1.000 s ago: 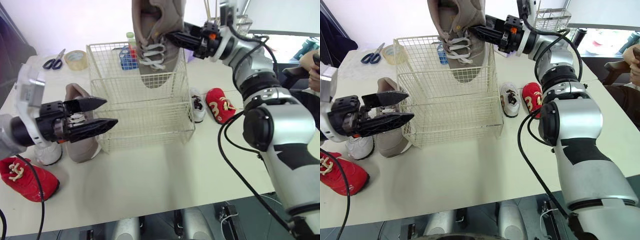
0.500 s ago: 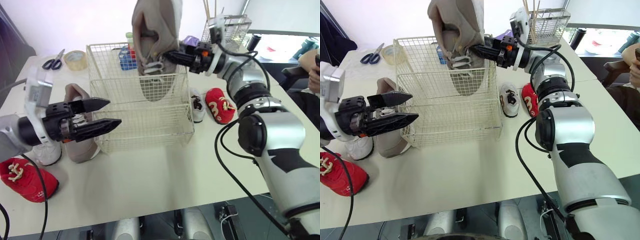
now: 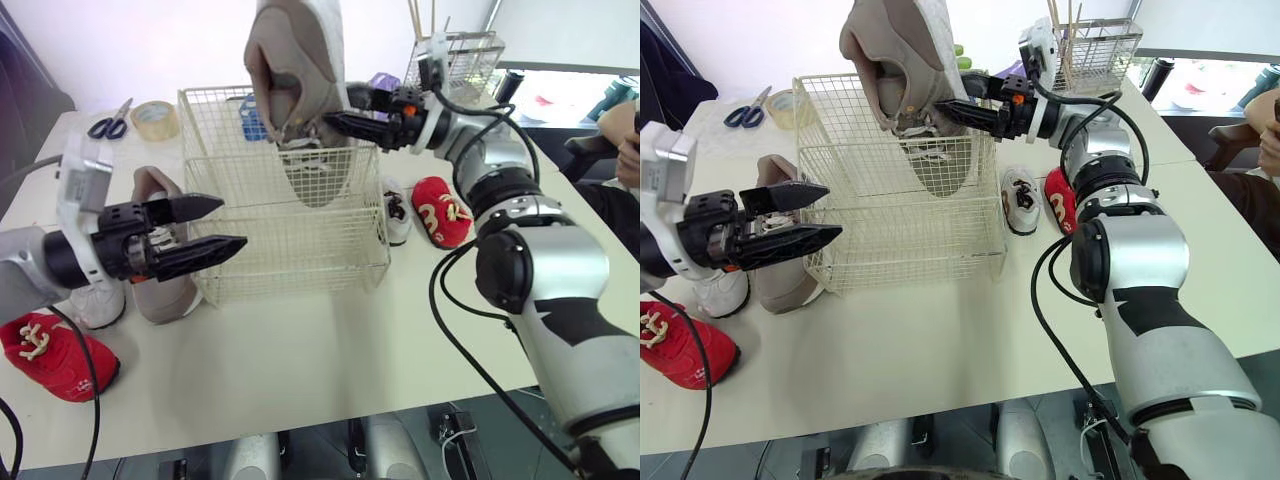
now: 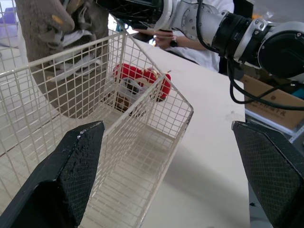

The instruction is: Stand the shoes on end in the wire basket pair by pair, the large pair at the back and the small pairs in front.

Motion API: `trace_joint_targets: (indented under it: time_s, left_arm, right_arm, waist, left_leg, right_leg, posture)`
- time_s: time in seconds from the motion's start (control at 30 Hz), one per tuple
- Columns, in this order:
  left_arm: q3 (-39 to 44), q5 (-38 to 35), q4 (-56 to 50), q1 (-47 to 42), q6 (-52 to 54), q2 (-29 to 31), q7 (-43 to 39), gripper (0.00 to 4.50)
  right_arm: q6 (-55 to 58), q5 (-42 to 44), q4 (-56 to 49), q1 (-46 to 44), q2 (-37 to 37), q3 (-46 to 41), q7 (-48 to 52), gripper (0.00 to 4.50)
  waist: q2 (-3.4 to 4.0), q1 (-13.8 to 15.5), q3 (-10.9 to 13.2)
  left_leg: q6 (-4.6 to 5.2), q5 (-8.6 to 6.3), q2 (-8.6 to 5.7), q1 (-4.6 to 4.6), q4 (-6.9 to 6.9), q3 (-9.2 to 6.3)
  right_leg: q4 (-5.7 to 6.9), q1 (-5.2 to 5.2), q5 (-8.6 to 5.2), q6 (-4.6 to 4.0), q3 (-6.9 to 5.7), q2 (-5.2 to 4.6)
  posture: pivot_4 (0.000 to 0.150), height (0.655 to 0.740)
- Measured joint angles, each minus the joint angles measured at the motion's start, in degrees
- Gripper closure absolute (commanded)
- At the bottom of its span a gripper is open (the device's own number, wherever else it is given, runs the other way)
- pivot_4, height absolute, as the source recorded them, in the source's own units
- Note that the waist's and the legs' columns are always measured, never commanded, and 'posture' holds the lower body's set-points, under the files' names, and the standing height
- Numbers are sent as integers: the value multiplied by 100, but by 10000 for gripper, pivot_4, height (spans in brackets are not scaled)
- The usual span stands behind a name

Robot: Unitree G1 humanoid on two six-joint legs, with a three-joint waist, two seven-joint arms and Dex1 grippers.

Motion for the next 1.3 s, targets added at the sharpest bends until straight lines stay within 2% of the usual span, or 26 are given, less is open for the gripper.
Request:
trace_joint_targets:
  time_s: [0.37, 0.7, 0.83, 0.87, 0.97, 1.1, 1.17, 1.3]
  left_arm:
    - [-70, 2, 0, -67, -54, -58, 21, 0]
    - [-109, 3, -1, -95, -56, -120, 78, 0]
    - [-164, 19, 3, -114, -58, -121, 80, 0]
    - [-186, 26, 4, -113, -58, -122, 81, 0]
    - [-193, 22, 6, -113, -58, -125, 95, 0]
    - [81, -34, 159, -70, -40, 6, 117, 0]
    - [405, -14, 311, -38, -25, 187, 155, 0]
    - [932, 361, 785, 12, 181, 680, 559, 0]
  right_arm:
    - [-466, -107, -205, 0, -293, 1, -161, 11711]
    - [-550, -96, -1014, 219, -407, 68, -155, 11711]
    - [-373, -42, -1728, 497, -441, 107, -186, 209]
    - [-320, -32, -1929, 590, -473, 131, -184, 209]
    - [-54, -29, -2555, 977, -636, 236, -272, 209]
    - [501, 6, -3055, 1217, -1254, 269, -333, 209]
    - [972, 190, -3365, 1212, -1596, 187, -282, 209]
    - [2682, 1086, -4463, 1239, -2124, 56, 250, 209]
  waist:
    - [0, -6, 0]
    - [0, -11, 0]
    - [0, -2, 0]
    - [0, 8, 0]
    - [-1, 25, 0]
    - [0, 32, 0]
    - [0, 21, 0]
    - [3, -20, 0]
  left_leg:
    - [-4, 2, 0, 0, 0, 1]
    - [-4, 3, 1, 1, 0, -1]
    - [-6, 4, 1, 0, 0, -2]
    - [-6, 4, 1, 1, 1, -2]
    - [-6, 4, 1, 0, 4, -2]
    - [0, 0, 0, -2, 6, -1]
    - [7, -4, 1, 1, 4, -2]
    - [22, -12, 7, 5, -3, 0]
  right_leg:
    - [0, -1, 0, 0, 0, 0]
    - [2, -1, 0, 0, 0, 2]
    - [2, -1, 0, 0, 0, 2]
    - [2, -1, 0, 0, 0, 1]
    - [2, 1, 0, 0, 0, 1]
    - [1, -2, 0, 0, 0, 0]
    - [2, -2, 0, 0, 0, 1]
    - [4, -7, -1, -1, 1, 7]
  posture:
    - [1500, 7400]
    - [1500, 7400]
    - [1500, 7400]
    - [1500, 7400]
    - [1500, 7400]
    - [1500, 7400]
    - [1500, 7400]
    - [1500, 7400]
